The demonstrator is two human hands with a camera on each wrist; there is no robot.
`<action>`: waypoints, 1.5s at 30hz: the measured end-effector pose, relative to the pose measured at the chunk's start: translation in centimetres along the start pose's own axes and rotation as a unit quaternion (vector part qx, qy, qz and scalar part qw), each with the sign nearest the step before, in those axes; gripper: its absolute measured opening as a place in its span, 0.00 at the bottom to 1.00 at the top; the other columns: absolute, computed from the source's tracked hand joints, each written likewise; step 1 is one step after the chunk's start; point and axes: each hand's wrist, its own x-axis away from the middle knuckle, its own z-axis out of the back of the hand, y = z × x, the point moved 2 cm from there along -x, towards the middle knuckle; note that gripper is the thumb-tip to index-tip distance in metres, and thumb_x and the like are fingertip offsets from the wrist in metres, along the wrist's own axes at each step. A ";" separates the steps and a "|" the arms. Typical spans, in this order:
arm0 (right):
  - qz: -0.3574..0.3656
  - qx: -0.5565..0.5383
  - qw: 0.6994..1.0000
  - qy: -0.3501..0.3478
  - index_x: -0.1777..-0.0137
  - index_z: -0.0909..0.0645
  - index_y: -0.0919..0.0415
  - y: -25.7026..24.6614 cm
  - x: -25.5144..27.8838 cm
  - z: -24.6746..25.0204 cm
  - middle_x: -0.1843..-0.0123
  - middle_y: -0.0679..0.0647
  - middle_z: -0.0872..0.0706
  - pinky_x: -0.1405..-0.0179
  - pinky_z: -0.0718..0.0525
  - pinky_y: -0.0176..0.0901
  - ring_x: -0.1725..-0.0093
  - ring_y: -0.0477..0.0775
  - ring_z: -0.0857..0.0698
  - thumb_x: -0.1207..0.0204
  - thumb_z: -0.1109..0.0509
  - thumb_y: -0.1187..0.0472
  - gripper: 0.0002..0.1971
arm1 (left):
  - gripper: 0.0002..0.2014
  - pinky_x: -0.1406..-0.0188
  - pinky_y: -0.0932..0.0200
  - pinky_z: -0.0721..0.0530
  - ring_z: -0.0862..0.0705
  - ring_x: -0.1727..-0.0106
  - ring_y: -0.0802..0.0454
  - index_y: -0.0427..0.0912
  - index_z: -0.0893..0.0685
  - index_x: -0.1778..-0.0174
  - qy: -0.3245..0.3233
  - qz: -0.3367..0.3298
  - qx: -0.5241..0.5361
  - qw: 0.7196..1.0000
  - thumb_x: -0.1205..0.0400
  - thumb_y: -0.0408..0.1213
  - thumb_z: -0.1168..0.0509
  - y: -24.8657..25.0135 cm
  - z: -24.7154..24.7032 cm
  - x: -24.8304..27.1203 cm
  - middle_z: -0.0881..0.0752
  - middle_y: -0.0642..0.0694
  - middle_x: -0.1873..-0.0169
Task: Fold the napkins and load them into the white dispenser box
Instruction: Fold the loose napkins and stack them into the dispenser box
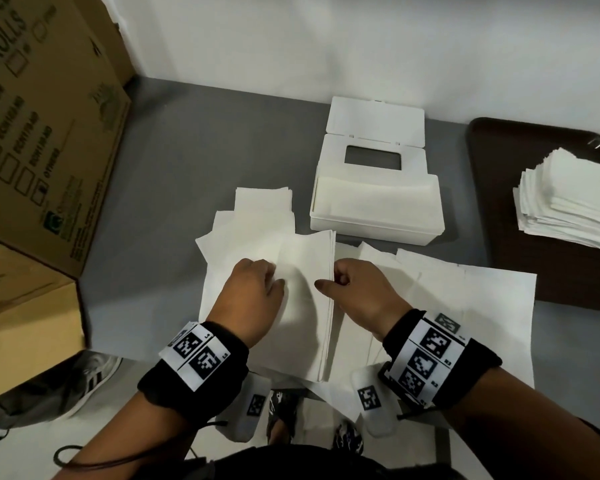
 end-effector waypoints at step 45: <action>0.077 -0.135 0.981 -0.114 0.38 0.16 0.59 1.6 2.6 3.6 0.42 0.53 0.09 0.34 0.18 0.62 0.42 0.54 0.11 0.18 0.33 0.61 0.11 | 0.09 0.50 0.46 0.14 0.10 0.55 0.47 0.52 0.17 0.49 -0.111 -0.046 0.239 0.964 0.24 0.46 0.27 5.1 4.3 -4.6 0.09 0.47 0.57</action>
